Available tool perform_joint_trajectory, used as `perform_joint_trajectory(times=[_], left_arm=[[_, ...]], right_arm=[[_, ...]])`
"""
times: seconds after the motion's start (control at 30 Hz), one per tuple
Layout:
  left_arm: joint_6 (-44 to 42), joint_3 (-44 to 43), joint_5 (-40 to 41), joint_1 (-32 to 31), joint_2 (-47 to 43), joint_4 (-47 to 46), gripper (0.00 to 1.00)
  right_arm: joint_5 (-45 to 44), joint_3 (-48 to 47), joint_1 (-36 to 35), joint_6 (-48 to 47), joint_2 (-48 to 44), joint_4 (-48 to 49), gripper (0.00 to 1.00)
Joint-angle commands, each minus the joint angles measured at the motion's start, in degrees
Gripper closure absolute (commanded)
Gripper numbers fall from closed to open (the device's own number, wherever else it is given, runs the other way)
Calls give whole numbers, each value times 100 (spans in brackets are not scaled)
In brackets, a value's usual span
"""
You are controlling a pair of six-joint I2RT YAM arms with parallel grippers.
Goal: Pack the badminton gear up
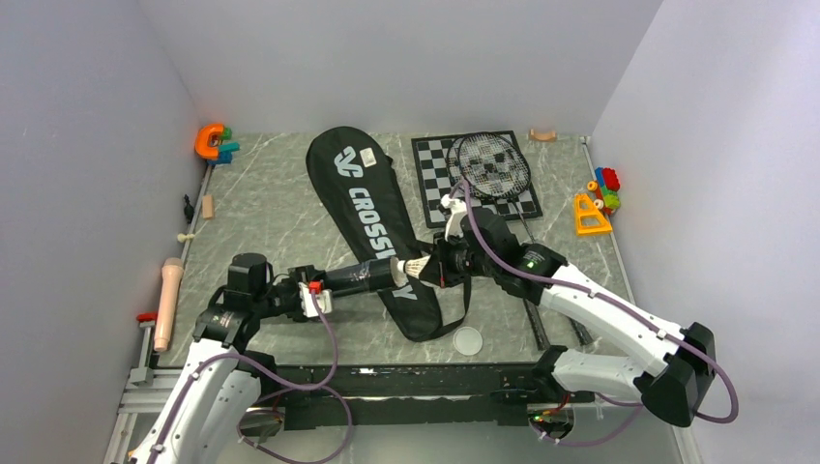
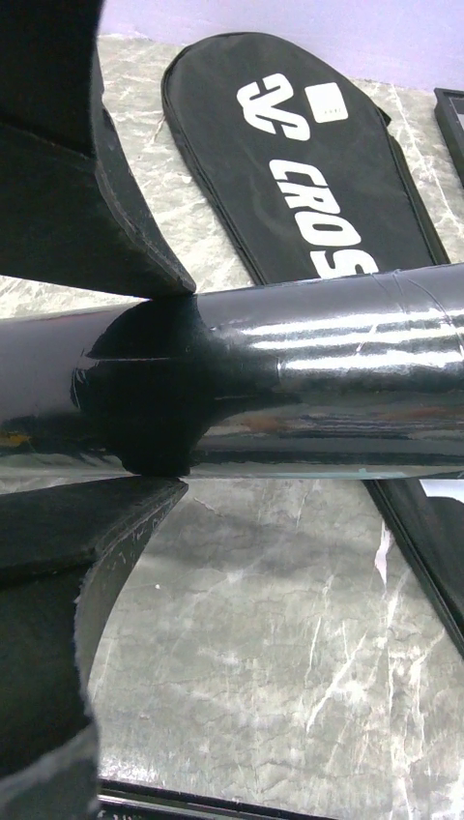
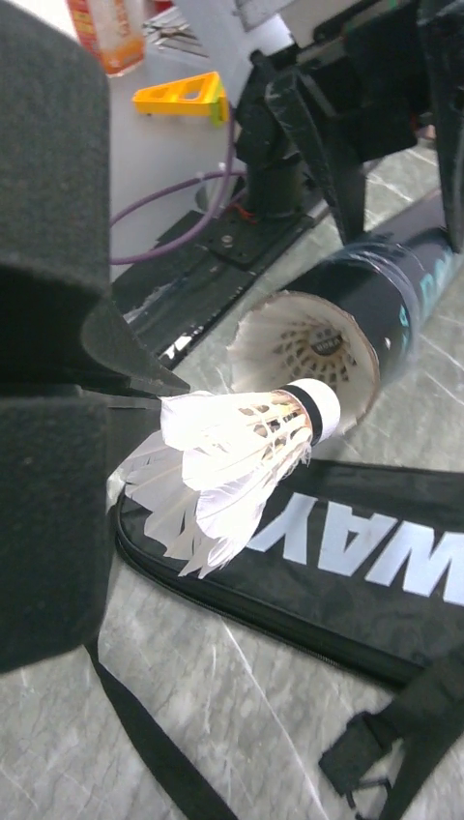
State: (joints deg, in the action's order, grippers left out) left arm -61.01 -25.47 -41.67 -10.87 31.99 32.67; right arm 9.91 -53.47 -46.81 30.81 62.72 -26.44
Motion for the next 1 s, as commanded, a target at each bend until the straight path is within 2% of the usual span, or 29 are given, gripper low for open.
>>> perform_joint_trajectory(times=[0.0,0.53,0.63,0.73,0.9,0.97], left_arm=[[-236,-153,-376,-20,74,-42,93],[-267,-321,-531,-19,28,115,94],[-318,-335,-593,-20,19,152,94],[-319,-328,-636,-20,31,161,94],[-338,-319,-650,-20,-2,216,95],[-340,-318,-641,-20,-21,242,95]], right_arm=[[460,-357,-150,-333,75,-48,100],[761,-813,-430,-702,1214,199,100],[870,-873,-425,-703,1320,394,91],[984,-886,-426,-646,1403,682,77],[1038,-782,-414,-567,1287,1062,37],[1023,-743,-342,-575,1104,1026,33]])
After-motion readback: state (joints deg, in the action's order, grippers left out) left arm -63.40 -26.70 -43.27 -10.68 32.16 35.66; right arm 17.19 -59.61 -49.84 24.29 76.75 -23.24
